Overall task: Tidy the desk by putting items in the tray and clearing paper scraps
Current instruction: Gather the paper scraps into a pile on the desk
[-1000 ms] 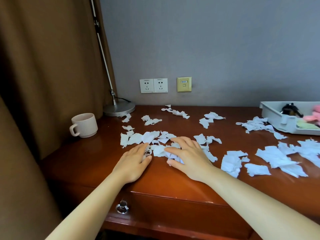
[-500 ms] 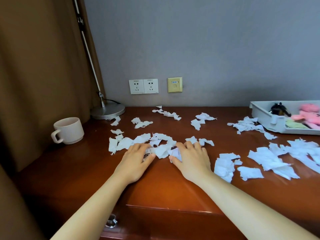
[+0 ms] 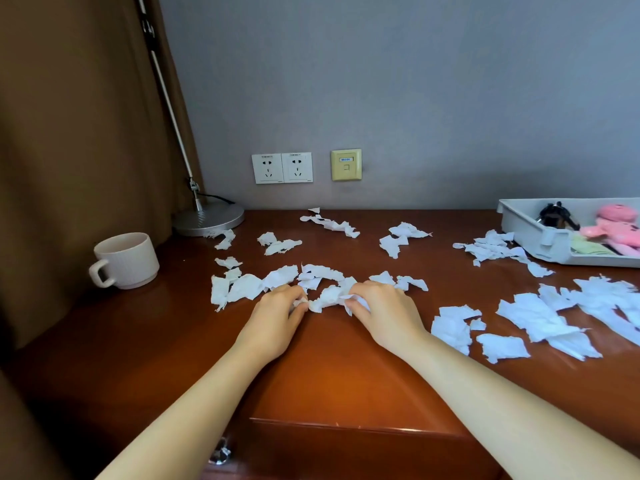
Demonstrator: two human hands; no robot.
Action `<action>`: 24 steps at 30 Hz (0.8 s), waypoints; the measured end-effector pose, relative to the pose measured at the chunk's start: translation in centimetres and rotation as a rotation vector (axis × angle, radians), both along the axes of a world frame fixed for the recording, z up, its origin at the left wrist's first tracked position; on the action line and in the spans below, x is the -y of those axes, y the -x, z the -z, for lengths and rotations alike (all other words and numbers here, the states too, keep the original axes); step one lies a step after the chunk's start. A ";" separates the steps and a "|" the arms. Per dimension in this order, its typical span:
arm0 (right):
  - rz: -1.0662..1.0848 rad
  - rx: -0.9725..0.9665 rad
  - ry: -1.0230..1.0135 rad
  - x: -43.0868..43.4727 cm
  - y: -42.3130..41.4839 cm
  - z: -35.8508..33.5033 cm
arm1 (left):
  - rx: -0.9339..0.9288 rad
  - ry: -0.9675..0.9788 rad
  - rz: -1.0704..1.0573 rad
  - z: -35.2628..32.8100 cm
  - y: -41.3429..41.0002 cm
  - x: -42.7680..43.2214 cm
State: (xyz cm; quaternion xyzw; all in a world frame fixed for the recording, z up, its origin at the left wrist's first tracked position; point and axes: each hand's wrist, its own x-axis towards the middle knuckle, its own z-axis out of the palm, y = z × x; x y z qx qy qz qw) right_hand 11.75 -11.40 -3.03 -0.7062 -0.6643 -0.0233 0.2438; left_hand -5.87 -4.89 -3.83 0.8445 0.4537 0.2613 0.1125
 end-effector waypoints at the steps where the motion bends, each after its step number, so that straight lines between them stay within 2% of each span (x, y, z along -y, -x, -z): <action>1: 0.005 -0.015 -0.005 -0.2 -0.2 0.0 | 0.004 0.002 -0.001 -0.1 -0.1 -0.1; 5: 0.023 -0.126 -0.038 -0.6 -0.8 -0.2 | 0.034 0.003 -0.030 -0.5 -0.3 0.0; 15: -0.011 -0.315 -0.125 -0.9 -2.8 -3.2 | 0.285 0.046 -0.091 -0.9 -0.5 -0.3; 24: 0.014 -0.372 -0.235 2.9 -6.3 -6.2 | 0.420 0.049 0.038 -4.1 -3.8 1.8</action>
